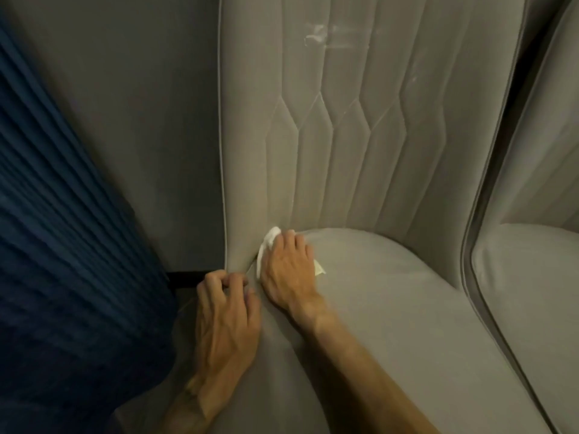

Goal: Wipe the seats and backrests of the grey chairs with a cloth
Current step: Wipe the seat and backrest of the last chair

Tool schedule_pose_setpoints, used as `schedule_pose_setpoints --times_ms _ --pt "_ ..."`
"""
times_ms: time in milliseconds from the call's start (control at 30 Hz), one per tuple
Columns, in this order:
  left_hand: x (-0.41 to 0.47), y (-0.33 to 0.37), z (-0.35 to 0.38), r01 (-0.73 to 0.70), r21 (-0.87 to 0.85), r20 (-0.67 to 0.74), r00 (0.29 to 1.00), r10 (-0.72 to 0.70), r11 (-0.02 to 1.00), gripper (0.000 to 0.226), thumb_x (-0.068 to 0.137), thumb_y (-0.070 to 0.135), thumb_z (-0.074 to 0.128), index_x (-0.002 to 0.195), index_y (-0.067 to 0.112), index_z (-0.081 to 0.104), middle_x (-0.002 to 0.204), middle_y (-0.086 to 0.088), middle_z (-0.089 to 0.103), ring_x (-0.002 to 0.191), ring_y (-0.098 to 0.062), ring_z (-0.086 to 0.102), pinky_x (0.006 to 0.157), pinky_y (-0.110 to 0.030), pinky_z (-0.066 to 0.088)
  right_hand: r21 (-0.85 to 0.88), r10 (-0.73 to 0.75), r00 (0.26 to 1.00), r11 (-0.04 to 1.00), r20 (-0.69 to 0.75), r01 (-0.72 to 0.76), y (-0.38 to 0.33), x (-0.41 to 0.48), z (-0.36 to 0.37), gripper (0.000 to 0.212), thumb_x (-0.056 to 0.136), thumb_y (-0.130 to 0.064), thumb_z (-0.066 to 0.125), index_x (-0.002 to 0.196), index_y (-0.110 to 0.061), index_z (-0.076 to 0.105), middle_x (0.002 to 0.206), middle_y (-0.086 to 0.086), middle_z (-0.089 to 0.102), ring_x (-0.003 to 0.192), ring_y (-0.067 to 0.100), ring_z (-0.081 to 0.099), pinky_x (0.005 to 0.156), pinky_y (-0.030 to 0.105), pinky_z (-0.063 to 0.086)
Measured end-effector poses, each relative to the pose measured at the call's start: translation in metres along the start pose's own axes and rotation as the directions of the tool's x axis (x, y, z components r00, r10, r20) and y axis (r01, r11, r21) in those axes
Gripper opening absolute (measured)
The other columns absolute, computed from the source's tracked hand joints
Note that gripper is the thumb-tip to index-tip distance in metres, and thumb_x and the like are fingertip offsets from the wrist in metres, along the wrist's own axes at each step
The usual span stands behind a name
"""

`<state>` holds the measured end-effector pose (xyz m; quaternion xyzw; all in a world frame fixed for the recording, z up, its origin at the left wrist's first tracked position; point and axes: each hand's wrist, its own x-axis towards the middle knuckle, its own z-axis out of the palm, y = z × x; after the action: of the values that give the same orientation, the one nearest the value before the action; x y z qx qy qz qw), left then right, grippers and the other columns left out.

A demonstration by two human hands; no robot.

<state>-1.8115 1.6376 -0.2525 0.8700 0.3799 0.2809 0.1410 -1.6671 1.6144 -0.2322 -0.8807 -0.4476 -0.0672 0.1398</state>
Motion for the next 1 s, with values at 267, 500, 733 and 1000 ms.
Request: schedule_pose_setpoints --times_ms 267,500,733,1000 --pt "0.001 -0.001 -0.004 -0.008 0.024 0.032 0.999 0.007 1.000 0.037 0.097 0.037 0.038 0.100 0.010 0.063 0.112 -0.015 0.045 0.094 -0.039 0.053 0.079 -0.057 0.054 0.087 -0.264 0.964 0.961 -0.013 0.264 0.046 -0.007 -0.013 0.029 0.101 -0.031 0.042 0.120 -0.012 0.053 0.123 0.010 0.052 0.108 0.032 0.048 0.090 0.042 0.037" --pt "0.004 -0.002 -0.006 -0.010 -0.012 0.068 0.998 0.011 1.000 0.034 0.098 0.041 0.034 0.099 0.016 0.057 0.111 -0.007 0.039 0.093 -0.032 0.048 0.074 -0.054 0.053 -0.124 0.304 0.939 0.938 -0.158 -0.324 0.133 -0.004 -0.029 0.021 0.093 -0.022 0.049 0.102 -0.006 0.059 0.106 0.019 0.059 0.096 0.039 0.055 0.081 0.046 0.042" --pt "0.004 0.001 -0.008 -0.016 0.016 0.036 0.999 0.015 1.000 0.024 0.101 0.029 0.046 0.095 0.011 0.060 0.108 -0.013 0.044 0.088 -0.034 0.052 0.070 -0.052 0.053 0.134 0.013 0.999 0.991 -0.053 -0.006 0.000 0.000 0.006 0.034 0.100 -0.025 0.039 0.123 -0.004 0.053 0.122 0.018 0.054 0.106 0.037 0.051 0.091 0.049 0.040" --pt "0.017 0.005 -0.021 -0.078 0.012 0.013 0.997 0.078 0.997 0.038 0.095 0.039 0.038 0.096 0.009 0.060 0.107 -0.016 0.049 0.088 -0.039 0.057 0.075 -0.053 0.054 0.550 -0.001 0.998 0.834 -0.055 0.031 0.017 -0.021 -0.033 0.027 0.106 -0.021 0.042 0.096 0.001 0.055 0.100 0.021 0.054 0.096 0.034 0.050 0.093 0.050 0.038"
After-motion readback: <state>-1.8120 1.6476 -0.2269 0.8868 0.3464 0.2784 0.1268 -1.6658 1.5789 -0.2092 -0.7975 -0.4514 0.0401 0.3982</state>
